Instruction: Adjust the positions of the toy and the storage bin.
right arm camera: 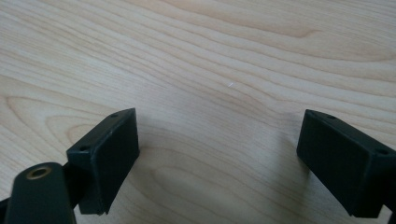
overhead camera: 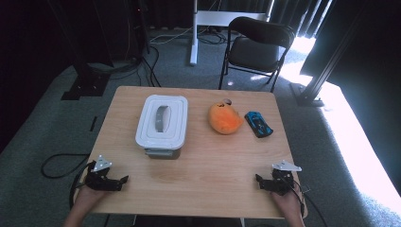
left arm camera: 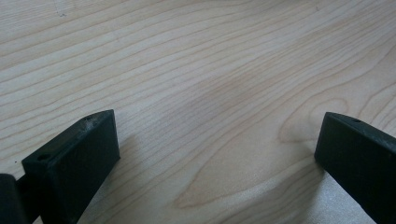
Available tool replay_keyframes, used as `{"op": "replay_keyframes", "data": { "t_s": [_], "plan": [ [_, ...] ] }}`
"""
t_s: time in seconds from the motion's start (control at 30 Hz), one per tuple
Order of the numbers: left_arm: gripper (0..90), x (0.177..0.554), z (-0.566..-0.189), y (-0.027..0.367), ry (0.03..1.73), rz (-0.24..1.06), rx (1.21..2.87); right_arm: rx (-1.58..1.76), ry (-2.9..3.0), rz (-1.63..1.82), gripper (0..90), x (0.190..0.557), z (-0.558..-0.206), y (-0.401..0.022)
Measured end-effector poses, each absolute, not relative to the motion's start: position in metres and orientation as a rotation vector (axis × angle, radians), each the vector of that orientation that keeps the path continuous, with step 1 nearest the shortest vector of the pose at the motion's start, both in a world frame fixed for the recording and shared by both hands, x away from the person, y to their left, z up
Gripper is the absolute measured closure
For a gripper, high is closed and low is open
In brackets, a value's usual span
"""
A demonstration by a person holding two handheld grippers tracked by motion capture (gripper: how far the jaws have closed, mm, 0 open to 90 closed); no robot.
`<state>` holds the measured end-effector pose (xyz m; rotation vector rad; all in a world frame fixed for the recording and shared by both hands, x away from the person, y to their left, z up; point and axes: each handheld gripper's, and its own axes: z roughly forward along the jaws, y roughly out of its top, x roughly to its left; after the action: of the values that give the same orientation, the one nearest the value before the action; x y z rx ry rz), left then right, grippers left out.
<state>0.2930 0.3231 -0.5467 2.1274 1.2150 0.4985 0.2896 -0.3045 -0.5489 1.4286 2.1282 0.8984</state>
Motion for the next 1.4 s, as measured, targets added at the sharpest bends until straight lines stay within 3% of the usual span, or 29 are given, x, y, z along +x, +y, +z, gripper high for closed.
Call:
{"op": "replay_keyframes", "data": {
  "t_s": [1.4],
  "plan": [
    [0.2,0.293,-0.547,0.323,1.208,0.495,2.13,1.453,1.994,0.922,12.7,0.355,-0.495,-0.312]
  ]
}}
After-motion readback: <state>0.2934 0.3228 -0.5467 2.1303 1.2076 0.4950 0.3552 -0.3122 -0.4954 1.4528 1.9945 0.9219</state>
